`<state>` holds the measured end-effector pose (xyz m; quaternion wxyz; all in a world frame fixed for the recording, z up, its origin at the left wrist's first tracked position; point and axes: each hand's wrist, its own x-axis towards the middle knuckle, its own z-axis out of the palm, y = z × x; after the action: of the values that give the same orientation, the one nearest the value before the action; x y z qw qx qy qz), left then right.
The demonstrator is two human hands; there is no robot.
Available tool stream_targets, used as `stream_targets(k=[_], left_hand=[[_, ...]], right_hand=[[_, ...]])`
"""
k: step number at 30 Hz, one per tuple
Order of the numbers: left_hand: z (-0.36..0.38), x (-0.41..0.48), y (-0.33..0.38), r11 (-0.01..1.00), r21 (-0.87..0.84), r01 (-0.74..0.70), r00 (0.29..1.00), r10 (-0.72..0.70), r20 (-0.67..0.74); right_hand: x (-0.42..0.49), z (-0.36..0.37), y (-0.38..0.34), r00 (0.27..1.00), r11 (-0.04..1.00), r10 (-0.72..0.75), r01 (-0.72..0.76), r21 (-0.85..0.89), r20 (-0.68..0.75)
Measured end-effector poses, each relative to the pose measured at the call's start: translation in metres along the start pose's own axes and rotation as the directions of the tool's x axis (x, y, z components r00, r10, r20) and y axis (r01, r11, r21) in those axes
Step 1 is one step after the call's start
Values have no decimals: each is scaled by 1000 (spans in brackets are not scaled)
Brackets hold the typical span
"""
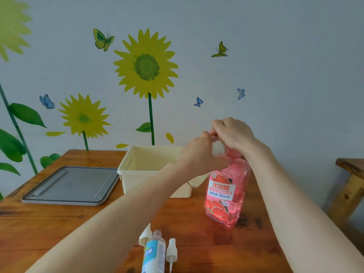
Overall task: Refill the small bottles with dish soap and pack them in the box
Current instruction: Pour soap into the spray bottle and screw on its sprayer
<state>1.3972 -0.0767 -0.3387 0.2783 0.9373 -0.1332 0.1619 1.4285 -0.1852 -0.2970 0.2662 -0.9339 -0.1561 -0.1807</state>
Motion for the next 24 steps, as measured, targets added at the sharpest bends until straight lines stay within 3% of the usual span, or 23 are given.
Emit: stream_targets(k=[8,15,24], left_hand=[[13,2,-4,999,-38,14,1000,-14,-10],[4,2,-3,999,-55,-2,1000,1,-11],[16,0,-7,994,-105,15,1000,-17,-18]], right_hand=[[-3,6,9,998,999,7,-3,52,-69],[1,-1,0,1000,999,16,-17,37,17],[-3,9,8,999,996,15,-11,85,-49]])
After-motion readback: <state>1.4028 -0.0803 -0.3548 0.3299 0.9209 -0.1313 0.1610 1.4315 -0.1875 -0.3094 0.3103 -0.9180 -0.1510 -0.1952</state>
